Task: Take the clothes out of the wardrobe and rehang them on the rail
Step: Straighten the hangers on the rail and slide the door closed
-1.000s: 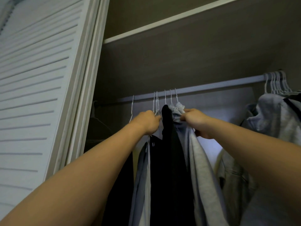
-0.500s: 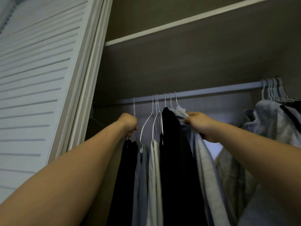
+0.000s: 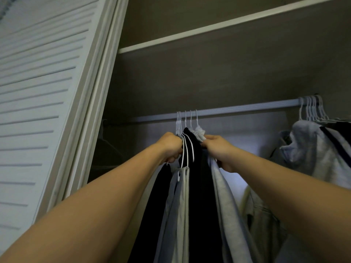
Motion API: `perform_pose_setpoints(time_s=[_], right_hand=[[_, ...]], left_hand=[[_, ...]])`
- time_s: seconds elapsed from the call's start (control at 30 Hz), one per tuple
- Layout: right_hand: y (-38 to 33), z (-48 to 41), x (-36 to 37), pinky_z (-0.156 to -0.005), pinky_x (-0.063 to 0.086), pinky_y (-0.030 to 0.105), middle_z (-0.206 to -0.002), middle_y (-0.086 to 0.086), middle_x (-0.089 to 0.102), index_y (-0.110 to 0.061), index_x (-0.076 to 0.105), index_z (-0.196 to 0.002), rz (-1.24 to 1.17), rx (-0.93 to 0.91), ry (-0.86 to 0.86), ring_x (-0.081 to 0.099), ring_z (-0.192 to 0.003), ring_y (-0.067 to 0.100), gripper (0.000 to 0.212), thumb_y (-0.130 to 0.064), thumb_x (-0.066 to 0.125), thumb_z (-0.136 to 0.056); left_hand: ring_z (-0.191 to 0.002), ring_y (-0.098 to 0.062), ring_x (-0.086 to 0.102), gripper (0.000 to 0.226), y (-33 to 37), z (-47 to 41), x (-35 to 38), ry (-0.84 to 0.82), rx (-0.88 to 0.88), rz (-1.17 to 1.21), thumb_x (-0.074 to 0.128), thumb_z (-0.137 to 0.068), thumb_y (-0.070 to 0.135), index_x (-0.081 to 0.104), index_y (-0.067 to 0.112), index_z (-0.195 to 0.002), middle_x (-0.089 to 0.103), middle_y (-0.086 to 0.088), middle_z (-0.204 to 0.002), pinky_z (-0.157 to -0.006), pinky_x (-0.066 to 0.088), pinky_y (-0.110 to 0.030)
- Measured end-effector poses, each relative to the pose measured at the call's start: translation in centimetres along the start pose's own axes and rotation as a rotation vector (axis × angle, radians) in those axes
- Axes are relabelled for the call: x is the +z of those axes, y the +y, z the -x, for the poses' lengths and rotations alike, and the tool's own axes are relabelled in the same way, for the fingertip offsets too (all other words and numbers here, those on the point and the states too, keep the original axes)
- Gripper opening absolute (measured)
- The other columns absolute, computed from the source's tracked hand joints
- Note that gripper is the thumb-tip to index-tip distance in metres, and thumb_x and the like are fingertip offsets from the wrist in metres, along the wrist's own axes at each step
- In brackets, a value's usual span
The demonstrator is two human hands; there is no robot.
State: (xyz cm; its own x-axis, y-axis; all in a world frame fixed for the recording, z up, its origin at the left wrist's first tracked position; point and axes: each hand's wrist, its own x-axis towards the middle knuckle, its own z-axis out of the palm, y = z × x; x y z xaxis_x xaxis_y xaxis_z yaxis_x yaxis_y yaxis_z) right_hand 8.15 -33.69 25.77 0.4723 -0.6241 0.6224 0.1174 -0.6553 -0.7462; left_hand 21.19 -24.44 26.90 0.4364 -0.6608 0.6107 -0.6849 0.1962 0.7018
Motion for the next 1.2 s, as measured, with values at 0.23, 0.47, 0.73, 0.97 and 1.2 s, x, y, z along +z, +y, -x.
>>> perform_pose_setpoints(time_s=[0.23,0.47,0.73,0.97,1.2], right_hand=[[0.2,-0.5,2.5,-0.059,0.050,0.029,-0.091,0.011,0.068,-0.020,0.064,-0.112,-0.053,0.017,-0.052,0.063,-0.071,0.024,0.025,-0.018,0.044,-0.097],[0.3,0.3,2.2,-0.062,0.046,0.026,-0.103,0.000,0.069,-0.038,0.059,-0.119,-0.100,0.039,-0.024,0.064,-0.081,0.017,0.035,-0.015,0.046,-0.097],[-1.5,5.1,1.0,-0.078,0.047,0.034,-0.113,-0.005,0.066,-0.030,0.062,-0.116,-0.077,0.054,-0.080,0.061,-0.103,0.018,0.024,-0.040,0.046,-0.102],[-3.1,11.2,-0.7,-0.090,0.048,0.040,-0.127,0.001,0.062,-0.025,0.063,-0.122,0.039,0.038,-0.125,0.058,-0.116,0.024,0.031,-0.041,0.051,-0.099],[-3.9,17.2,-1.5,-0.076,0.045,0.027,-0.102,0.003,0.060,-0.008,0.065,-0.123,0.134,-0.060,-0.162,0.055,-0.095,0.016,0.032,-0.027,0.051,-0.100]], left_hand=[[-0.037,-0.017,0.030,0.035,-1.7,-0.2,-1.2,0.023,-0.030,-0.037,0.040,-0.092,0.007,0.045,0.012,-0.058,0.038,-0.008,-0.051,-0.042,0.022,-0.019],[-0.040,-0.025,0.042,0.026,-2.6,-0.2,-1.7,0.080,-0.067,-0.080,0.034,-0.092,0.000,0.053,0.000,-0.075,0.055,-0.023,-0.074,-0.043,0.034,-0.023],[-0.066,-0.029,0.050,0.036,-1.9,2.3,-2.6,0.127,-0.032,-0.127,0.043,-0.104,0.031,0.056,0.004,-0.085,0.058,-0.018,-0.082,-0.062,0.039,-0.033],[-0.120,-0.032,0.056,0.055,-0.5,9.1,-3.1,0.097,-0.034,-0.445,0.050,-0.099,0.045,0.049,0.010,-0.141,0.055,-0.013,-0.138,-0.096,0.045,-0.036],[-0.112,-0.018,0.058,0.038,0.8,18.2,-4.7,0.094,0.202,-0.747,0.053,-0.098,0.042,0.055,0.025,-0.132,0.061,0.000,-0.126,-0.097,0.052,-0.043]])
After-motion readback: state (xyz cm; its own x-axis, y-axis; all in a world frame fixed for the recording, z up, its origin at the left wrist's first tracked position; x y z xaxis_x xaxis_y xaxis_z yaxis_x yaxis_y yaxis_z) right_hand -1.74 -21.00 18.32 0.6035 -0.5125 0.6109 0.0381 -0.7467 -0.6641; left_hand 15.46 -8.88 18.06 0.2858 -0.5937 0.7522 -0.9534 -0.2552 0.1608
